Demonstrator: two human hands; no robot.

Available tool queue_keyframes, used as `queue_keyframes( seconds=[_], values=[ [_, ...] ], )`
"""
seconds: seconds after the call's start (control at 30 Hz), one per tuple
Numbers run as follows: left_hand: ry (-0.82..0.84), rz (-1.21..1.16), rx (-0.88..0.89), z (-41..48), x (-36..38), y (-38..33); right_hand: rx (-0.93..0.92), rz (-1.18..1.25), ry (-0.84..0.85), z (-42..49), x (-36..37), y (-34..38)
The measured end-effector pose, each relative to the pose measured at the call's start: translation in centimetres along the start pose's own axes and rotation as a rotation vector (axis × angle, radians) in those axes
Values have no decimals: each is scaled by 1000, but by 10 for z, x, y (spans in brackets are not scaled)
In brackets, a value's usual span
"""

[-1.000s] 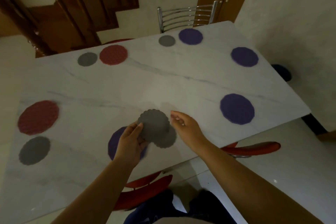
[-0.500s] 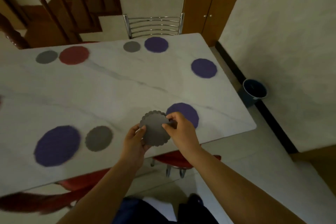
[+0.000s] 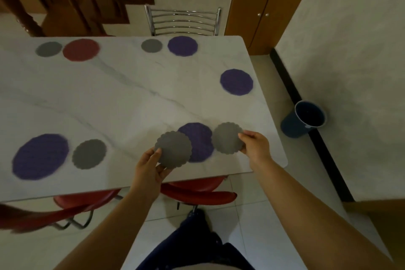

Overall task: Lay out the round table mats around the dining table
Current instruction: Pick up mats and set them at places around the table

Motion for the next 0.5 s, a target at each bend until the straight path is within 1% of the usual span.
queue_keyframes(
  seconds=[0.2, 0.33, 0.5],
  values=[
    [14, 80, -21, 27, 12, 1, -17, -255, -110, 46, -8, -21],
    [3, 114, -14, 38, 19, 0, -4, -376, -79, 59, -2, -27],
    [-31, 100, -18, 43, 27, -1, -45, -515, -68, 72, 0, -24]
  ],
)
Point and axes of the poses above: each hand's wrist, its own z-axis towards the middle knuckle, its own x-axis out of the palm, y = z × x, the point moved 2 cm from there along z, towards the middle knuckle, and after that the axes turned 3 degrees about -x, right-handed, at the moved point
